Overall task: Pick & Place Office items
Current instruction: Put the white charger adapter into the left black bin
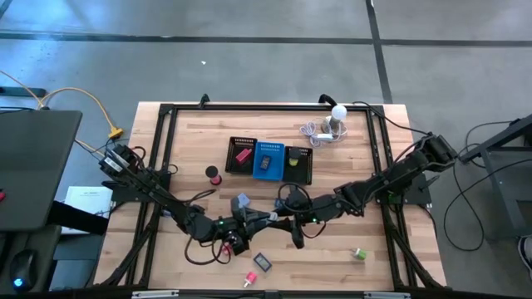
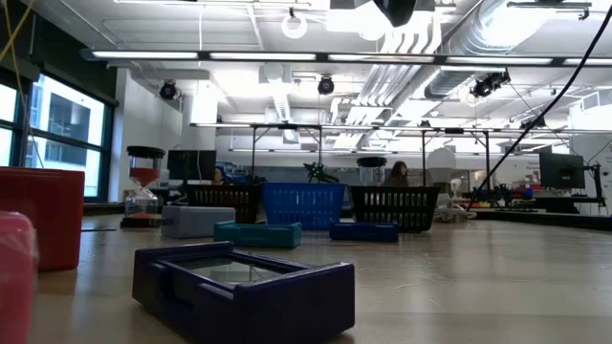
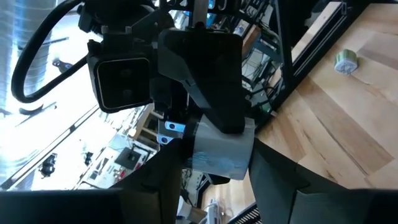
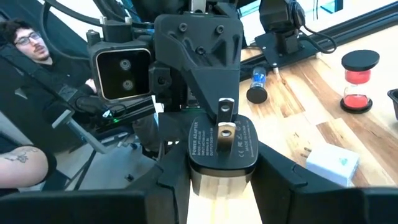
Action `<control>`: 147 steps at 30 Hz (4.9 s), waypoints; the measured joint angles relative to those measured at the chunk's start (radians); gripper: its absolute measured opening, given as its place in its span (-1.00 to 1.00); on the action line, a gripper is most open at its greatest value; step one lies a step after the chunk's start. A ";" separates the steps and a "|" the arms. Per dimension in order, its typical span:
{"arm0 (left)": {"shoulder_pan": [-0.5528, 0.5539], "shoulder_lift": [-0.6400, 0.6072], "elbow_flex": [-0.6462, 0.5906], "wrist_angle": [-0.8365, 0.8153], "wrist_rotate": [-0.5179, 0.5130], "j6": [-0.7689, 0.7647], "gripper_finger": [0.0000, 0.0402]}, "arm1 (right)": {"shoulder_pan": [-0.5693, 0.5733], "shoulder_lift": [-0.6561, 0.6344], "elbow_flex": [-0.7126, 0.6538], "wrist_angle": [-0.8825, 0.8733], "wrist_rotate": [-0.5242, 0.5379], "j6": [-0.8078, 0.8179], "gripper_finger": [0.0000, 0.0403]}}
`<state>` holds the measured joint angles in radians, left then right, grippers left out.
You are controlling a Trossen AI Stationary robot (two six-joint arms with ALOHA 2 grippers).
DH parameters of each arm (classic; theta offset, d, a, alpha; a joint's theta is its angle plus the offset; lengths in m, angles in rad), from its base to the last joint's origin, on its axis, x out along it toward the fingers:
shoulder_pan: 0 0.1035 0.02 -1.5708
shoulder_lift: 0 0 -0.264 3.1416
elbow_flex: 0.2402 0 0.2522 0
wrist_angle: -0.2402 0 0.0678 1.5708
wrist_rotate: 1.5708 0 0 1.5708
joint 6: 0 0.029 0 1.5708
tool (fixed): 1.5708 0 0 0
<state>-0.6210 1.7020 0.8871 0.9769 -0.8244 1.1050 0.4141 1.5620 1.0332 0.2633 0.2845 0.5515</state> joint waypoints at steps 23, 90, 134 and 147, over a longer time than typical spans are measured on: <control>-0.049 0.000 0.000 0.107 -0.227 0.117 -0.28 | 0.044 -0.047 -0.002 -0.160 0.033 0.061 0.10; 0.947 -0.642 -0.308 -1.122 0.679 -1.069 -0.28 | 0.114 -0.124 -0.003 -0.364 0.319 0.055 -0.14; 0.987 -0.323 -0.137 -1.239 0.708 -1.051 -0.15 | 0.106 -0.124 -0.003 -0.365 0.308 0.046 -0.14; 0.961 -0.266 -0.137 -1.239 0.625 -1.027 -0.14 | 0.108 -0.124 -0.003 -0.362 0.307 0.046 -0.14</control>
<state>0.3400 1.4361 0.7498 -0.2621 -0.1997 0.0784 0.5217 1.4380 1.0298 -0.0990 0.5915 0.5972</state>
